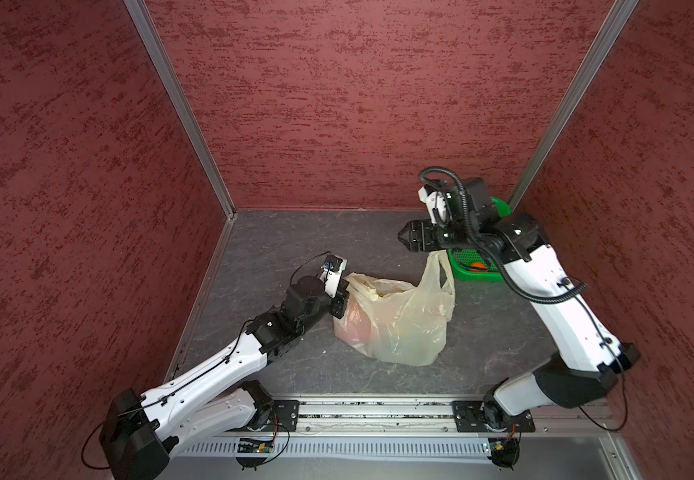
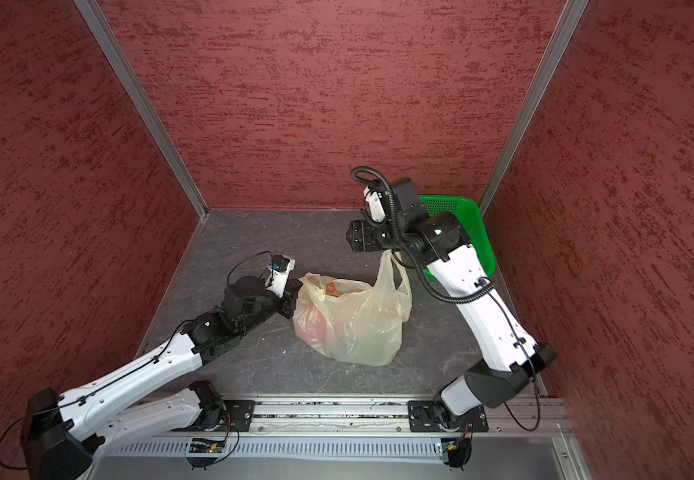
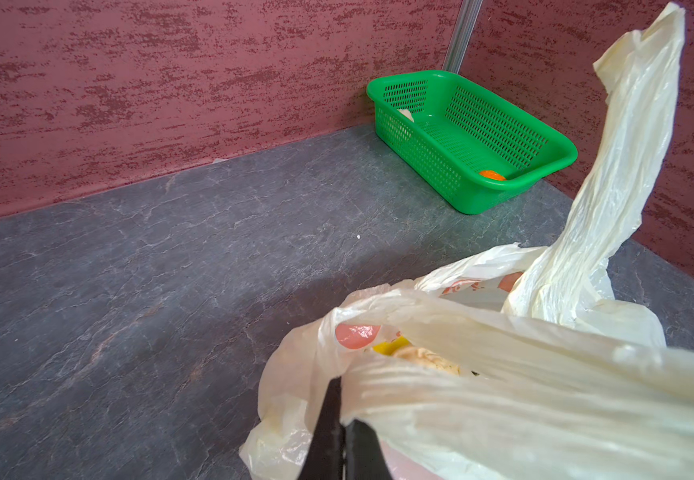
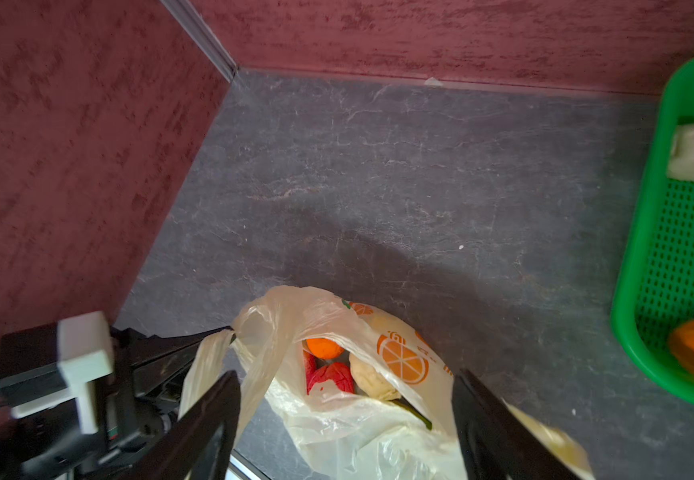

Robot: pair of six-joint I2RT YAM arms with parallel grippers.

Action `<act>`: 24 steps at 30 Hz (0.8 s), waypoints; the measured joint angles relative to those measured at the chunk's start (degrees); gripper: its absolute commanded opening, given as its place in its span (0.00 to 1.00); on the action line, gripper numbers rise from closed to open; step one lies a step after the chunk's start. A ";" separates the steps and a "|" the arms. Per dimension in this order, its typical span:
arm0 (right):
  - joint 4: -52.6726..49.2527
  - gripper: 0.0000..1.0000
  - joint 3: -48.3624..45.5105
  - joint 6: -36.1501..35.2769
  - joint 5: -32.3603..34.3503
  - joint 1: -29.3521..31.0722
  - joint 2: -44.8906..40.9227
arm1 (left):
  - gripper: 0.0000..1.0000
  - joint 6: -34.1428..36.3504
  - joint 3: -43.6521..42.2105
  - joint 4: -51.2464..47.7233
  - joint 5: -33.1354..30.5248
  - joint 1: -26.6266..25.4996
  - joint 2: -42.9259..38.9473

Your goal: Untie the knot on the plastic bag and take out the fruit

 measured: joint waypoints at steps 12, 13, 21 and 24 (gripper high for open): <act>3.21 0.98 -15.08 -17.18 -0.42 3.78 7.39 | 0.00 -1.77 0.00 -1.90 -0.22 0.26 -1.01; 3.74 0.98 -16.44 -17.99 -0.57 3.78 6.91 | 0.00 -1.84 0.00 -2.01 -0.22 0.31 -1.11; 7.74 0.84 -24.20 -20.79 -0.68 3.78 5.09 | 0.00 -1.95 0.00 -2.27 -0.35 0.98 -2.16; 9.33 0.64 -25.94 -20.72 -0.83 3.78 5.14 | 0.00 -2.01 0.00 -2.45 -0.33 1.01 -2.21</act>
